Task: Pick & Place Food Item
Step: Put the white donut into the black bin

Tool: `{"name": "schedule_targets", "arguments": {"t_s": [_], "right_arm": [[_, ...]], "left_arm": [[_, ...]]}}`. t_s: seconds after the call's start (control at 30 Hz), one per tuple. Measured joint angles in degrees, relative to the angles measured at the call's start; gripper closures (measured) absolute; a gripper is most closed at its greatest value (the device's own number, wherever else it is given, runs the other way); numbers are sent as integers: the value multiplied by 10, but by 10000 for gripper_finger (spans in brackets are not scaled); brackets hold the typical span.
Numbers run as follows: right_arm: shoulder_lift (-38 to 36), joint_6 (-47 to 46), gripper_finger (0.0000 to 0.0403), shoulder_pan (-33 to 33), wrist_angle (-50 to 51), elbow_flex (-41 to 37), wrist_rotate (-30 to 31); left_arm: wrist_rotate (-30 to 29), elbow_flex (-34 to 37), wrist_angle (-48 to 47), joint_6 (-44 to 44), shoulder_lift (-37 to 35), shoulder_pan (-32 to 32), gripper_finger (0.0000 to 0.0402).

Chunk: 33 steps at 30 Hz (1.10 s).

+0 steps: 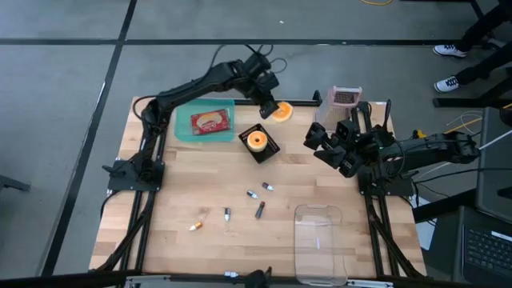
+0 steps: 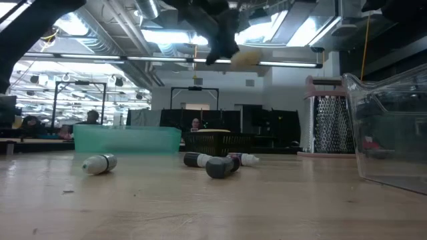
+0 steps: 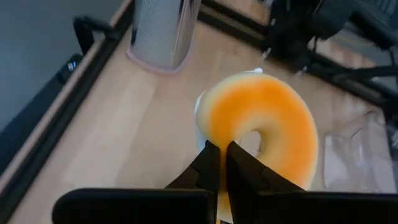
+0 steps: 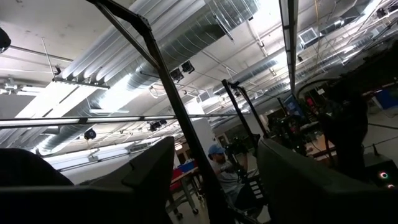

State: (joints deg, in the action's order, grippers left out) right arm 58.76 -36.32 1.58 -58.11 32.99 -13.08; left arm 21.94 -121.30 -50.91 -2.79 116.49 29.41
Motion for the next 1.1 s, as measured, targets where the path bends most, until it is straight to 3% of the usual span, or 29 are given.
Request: {"name": "schedule_targets", "arguments": {"t_s": [0.1,0.2,0.3,0.47,0.6,0.83,1.1], "right_arm": [[0,9,175,0,0,0,4],[0,12,175,0,0,0,26],[0,24,175,0,0,0,35],[0,38,175,0,0,0,47],[0,38,175,0,0,0,79],[0,25,175,0,0,0,92],[0,24,175,0,0,0,97]], "left_arm": [[3,5,0,2,-30,11,393],[5,55,26,-1,-86,13,394],[3,177,110,-22,-170,3,394],[-25,432,348,-106,-292,-4,394],[-55,532,364,-122,-309,2,394],[-104,561,324,-86,-270,-5,394],[-87,554,315,-70,-204,-13,394]]}}
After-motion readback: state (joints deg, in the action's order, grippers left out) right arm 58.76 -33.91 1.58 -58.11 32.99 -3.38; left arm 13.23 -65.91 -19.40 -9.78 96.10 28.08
